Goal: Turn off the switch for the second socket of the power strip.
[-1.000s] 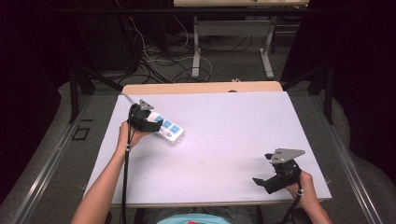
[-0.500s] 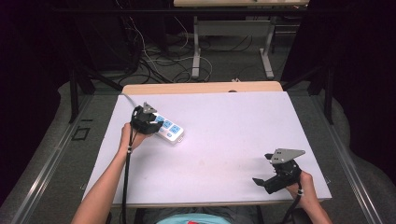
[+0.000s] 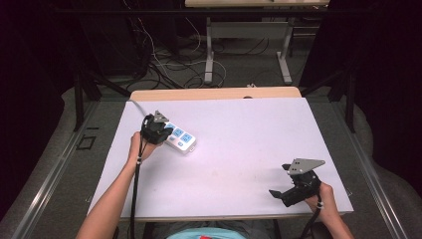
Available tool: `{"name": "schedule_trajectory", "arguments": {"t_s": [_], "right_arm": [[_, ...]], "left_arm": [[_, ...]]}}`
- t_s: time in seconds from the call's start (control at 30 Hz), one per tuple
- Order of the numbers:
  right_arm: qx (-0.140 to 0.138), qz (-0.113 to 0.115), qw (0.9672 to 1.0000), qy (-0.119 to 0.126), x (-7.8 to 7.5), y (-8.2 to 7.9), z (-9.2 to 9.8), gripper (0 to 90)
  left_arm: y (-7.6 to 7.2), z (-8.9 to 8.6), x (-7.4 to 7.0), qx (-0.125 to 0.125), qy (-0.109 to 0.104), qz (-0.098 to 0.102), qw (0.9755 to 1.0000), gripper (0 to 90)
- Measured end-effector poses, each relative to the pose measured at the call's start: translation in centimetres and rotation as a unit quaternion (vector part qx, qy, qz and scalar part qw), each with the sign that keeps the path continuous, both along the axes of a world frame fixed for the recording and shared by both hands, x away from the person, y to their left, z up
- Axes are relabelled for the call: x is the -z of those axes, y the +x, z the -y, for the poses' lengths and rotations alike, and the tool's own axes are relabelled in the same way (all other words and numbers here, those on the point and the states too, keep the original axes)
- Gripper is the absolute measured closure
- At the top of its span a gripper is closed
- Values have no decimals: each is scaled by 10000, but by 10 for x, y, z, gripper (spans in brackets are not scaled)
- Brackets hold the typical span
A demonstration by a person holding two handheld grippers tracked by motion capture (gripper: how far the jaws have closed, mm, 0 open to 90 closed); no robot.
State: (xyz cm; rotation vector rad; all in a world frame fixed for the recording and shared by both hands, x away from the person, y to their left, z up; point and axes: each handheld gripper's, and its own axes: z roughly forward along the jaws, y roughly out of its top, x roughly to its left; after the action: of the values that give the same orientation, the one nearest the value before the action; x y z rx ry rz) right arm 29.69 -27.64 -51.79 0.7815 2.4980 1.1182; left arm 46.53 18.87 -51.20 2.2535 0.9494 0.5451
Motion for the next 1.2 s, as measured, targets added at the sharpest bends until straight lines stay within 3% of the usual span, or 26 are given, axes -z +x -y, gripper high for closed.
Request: {"name": "schedule_trajectory", "arguments": {"t_s": [0.4,0.47,0.63,0.77,0.8,0.83,0.93,1.0,1.03,1.2], "right_arm": [[-10,-37,10000,-3,0,0,0,4],[-12,-35,10000,-3,0,0,0,4],[-3,-41,10000,-6,0,0,0,4],[-1,-40,10000,-5,0,-1,0,5],[12,-43,10000,-6,0,-1,0,5],[12,-43,10000,-6,0,-1,0,5],[-32,-3,10000,-22,0,0,1,5],[-1,8,10000,-6,0,0,1,5],[-1,8,10000,-6,0,0,1,5],[4,-40,10000,-8,0,-1,0,5]], "left_arm": [[1,4,6,71,53,-214,9997,895],[1,5,8,58,59,-114,9999,895],[2,6,10,114,115,-219,9996,895],[2,8,14,42,95,-186,9998,895],[2,7,13,88,160,-273,9995,894],[2,8,15,25,119,-199,9997,894],[2,7,14,89,147,-308,9994,895],[2,6,14,94,132,-314,9994,895],[2,7,15,49,87,-222,9997,895],[3,5,15,109,33,-276,9996,896]]}}
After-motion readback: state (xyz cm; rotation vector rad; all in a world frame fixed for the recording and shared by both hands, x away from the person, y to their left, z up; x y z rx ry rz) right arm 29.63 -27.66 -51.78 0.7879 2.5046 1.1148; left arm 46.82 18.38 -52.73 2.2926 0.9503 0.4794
